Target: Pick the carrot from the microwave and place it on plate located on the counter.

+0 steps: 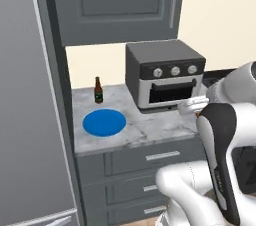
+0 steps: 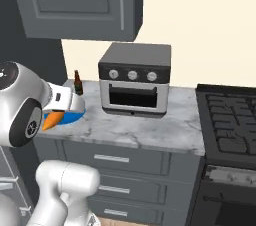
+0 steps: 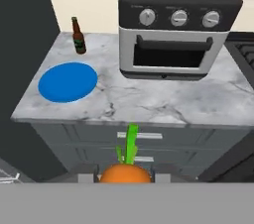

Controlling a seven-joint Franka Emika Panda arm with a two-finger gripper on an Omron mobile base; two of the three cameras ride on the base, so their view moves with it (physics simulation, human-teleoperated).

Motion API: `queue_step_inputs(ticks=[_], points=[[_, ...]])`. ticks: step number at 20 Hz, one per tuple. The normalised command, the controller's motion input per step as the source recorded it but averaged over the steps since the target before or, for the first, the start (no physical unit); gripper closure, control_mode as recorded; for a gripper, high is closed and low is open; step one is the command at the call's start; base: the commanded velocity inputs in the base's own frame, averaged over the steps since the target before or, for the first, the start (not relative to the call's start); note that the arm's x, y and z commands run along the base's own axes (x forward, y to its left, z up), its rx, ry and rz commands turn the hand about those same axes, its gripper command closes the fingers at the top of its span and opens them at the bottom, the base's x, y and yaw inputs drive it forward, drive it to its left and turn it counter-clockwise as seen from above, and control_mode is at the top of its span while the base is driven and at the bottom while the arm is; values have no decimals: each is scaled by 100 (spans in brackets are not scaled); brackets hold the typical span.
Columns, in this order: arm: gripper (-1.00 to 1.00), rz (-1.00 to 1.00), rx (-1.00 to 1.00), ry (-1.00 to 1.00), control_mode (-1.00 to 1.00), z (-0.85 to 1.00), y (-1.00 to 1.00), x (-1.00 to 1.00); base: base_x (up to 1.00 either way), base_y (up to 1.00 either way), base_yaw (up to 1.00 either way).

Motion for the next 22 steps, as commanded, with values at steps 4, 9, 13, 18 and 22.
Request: queue_step_inputs(ticks=[4,9,13,18,22], points=[[100,0,0,0,100,0,0,0,36,-3,29],[100,0,0,0,100,0,0,0,0,35,38],[100,0,0,0,100,0,0,0,11,29,30],[100,31,-6,16,-100,-43,53,59,0,0,0],[100,23,-2,31,-100,-49,17,100,0,0,0]])
